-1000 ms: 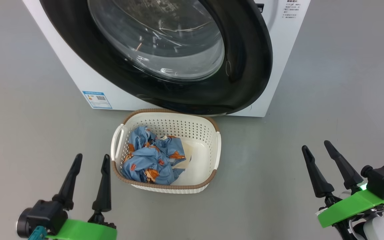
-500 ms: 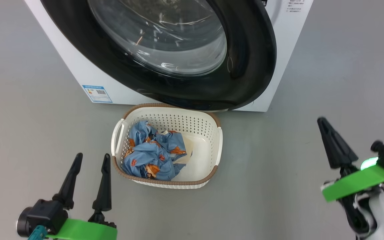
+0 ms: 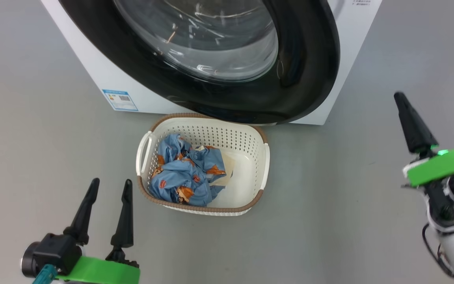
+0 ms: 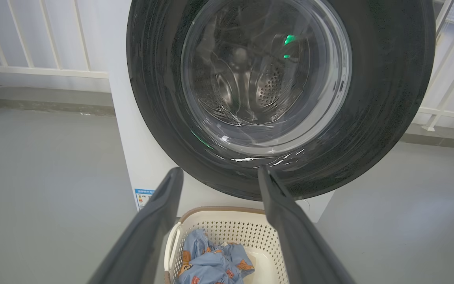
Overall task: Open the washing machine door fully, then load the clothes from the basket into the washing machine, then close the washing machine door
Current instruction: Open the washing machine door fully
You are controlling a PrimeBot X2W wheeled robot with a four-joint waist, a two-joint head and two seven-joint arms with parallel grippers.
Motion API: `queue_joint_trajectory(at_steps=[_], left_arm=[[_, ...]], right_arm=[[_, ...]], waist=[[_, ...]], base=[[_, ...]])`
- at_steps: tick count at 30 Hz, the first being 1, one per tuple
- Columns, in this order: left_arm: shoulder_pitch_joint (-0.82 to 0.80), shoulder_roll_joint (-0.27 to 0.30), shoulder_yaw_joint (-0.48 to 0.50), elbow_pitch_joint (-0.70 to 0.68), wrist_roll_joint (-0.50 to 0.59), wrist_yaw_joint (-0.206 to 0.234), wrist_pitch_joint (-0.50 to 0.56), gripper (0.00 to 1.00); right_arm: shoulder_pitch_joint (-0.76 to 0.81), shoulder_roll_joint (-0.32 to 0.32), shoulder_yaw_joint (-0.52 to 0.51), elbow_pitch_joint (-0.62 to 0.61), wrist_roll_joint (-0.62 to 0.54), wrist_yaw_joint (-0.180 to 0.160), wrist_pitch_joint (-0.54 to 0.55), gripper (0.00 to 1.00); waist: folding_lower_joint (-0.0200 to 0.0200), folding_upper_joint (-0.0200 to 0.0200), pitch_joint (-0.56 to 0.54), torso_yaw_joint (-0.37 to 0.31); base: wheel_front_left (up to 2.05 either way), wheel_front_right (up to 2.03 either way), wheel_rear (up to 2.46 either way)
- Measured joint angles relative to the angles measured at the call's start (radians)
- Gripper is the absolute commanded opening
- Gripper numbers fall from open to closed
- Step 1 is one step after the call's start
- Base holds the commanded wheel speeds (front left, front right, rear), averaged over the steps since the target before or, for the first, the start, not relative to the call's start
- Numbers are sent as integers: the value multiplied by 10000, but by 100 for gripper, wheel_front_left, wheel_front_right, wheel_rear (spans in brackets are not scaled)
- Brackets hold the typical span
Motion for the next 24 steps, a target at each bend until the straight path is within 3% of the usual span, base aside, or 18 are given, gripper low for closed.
queue_joint_trajectory(at_steps=[12, 24], left_arm=[[-252, -2, -38, -44, -15, 0, 0, 100], [-604, -6, -94, -100, -123, 0, 0, 100]], right_arm=[[-1874, -523, 119, 621, 3338, 0, 1942, 0], [-3548, -652, -65, 1661, 5225, 0, 4544, 0]], waist=[[0, 0, 445, 125], [0, 0, 953, 453]], base=[[0, 0, 0], [0, 0, 0]])
